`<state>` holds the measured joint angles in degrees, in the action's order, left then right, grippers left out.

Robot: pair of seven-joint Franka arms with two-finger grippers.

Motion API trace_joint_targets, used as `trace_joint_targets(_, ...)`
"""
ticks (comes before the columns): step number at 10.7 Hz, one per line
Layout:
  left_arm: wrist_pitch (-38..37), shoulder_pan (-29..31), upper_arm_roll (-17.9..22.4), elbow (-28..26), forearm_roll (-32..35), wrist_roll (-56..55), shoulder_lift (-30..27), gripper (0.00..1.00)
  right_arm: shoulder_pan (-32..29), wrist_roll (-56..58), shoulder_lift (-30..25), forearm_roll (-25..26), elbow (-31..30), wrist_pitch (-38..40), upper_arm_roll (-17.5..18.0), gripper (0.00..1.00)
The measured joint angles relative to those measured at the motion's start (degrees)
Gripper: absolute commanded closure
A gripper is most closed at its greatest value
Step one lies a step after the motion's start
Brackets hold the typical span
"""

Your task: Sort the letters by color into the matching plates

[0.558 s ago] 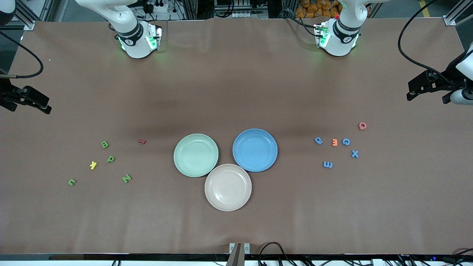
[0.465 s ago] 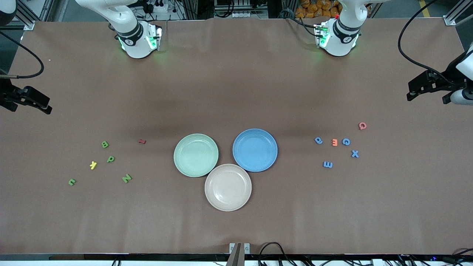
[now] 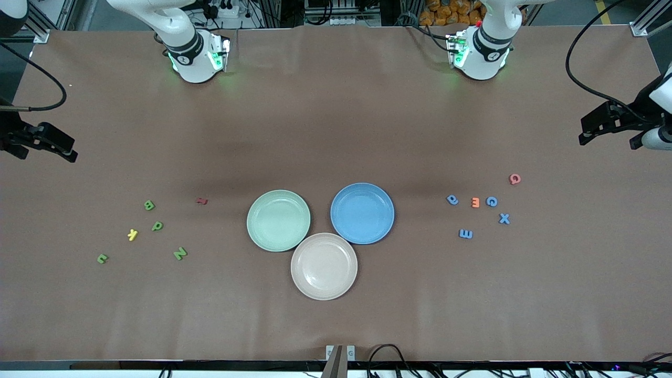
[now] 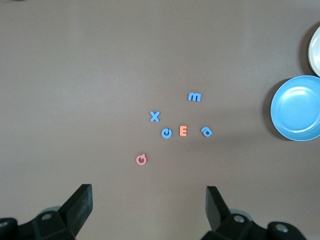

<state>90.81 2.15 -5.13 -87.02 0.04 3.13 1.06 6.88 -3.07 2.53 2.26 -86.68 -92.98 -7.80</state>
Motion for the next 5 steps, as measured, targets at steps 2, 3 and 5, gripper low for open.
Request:
trace_joint_targets(2,0.0,0.03,0.02,0.0,0.0,-0.09,0.19,0.0,-0.01,0.0,0.14,0.0,0.0,0.0,-0.01,0.0)
trace_joint_targets(3,0.2,0.15,0.1,0.0,0.0,-0.14,0.69,0.0,-0.01,0.0,0.36,0.0,-0.01,-0.09,-0.03,0.0)
trace_joint_targets(5,3.33,1.0,0.23,-0.89,0.0,-0.13,3.06,0.0,-0.02,0.0,0.8,0.0,-0.01,-0.26,-0.04,0.0)
